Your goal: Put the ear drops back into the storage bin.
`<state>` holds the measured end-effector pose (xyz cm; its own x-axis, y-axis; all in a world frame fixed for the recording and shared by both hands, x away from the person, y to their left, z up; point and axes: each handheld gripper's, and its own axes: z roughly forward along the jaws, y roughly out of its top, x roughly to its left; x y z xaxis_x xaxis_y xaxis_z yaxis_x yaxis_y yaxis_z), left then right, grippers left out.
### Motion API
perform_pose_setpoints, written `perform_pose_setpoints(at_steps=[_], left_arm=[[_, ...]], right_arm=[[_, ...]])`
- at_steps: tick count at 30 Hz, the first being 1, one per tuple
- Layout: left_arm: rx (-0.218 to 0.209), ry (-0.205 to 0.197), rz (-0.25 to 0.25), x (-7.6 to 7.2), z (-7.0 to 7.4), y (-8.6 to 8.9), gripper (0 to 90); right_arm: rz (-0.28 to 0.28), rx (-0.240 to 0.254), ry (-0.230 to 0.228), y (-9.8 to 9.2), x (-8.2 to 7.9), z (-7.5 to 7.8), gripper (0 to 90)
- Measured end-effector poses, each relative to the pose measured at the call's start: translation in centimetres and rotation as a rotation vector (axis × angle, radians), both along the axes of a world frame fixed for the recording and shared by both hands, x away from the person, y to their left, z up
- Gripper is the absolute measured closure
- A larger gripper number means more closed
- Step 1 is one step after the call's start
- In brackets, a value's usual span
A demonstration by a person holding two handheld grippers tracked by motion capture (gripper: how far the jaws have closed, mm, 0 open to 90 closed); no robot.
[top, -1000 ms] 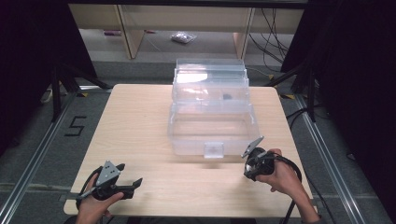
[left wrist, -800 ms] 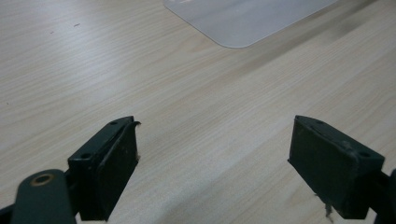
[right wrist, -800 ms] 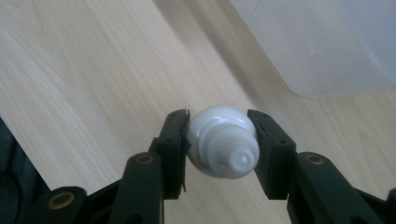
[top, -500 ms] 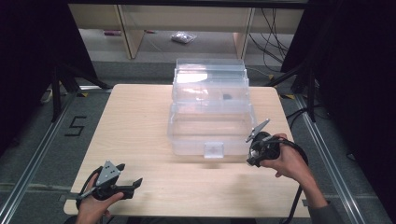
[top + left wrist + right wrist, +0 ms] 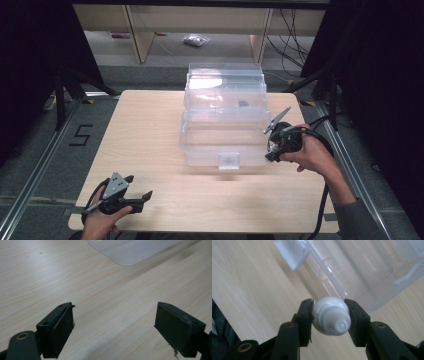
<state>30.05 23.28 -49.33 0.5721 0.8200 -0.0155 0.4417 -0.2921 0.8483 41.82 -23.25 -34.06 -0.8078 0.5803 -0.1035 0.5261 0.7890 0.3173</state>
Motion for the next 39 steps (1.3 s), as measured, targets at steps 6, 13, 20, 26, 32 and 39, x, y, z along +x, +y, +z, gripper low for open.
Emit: perform_pose_setpoints(at_steps=[6, 13, 20, 26, 32, 39], left_arm=[[0.001, -0.001, 0.000, 0.0, 0.0, 0.0, 15.0], [-0.002, -0.002, -0.002, 0.0, 0.0, 0.0, 15.0], [-0.004, -0.002, -0.003, 0.0, 0.0, 0.0, 15.0], [-0.003, -0.002, -0.003, 0.0, 0.0, 0.0, 15.0], [0.000, 0.000, -0.006, 0.0, 0.0, 0.1, 15.0], [-0.005, -0.003, -0.005, 0.0, 0.0, 0.0, 15.0]], right_arm=[[-0.014, -0.008, -0.005, 0.4, 1.8, 0.8, 60.2], [-0.043, 0.011, 0.015, 0.7, 3.7, 0.9, 60.2], [-0.077, -0.003, 0.030, 0.8, 6.3, -0.3, 60.3], [-0.096, -0.037, 0.059, 1.2, 7.9, -1.8, 60.3], [-0.107, -0.052, 0.075, 1.6, 9.1, -3.1, 60.3], [-0.129, -0.070, 0.113, 2.1, 10.1, -4.8, 60.2]])
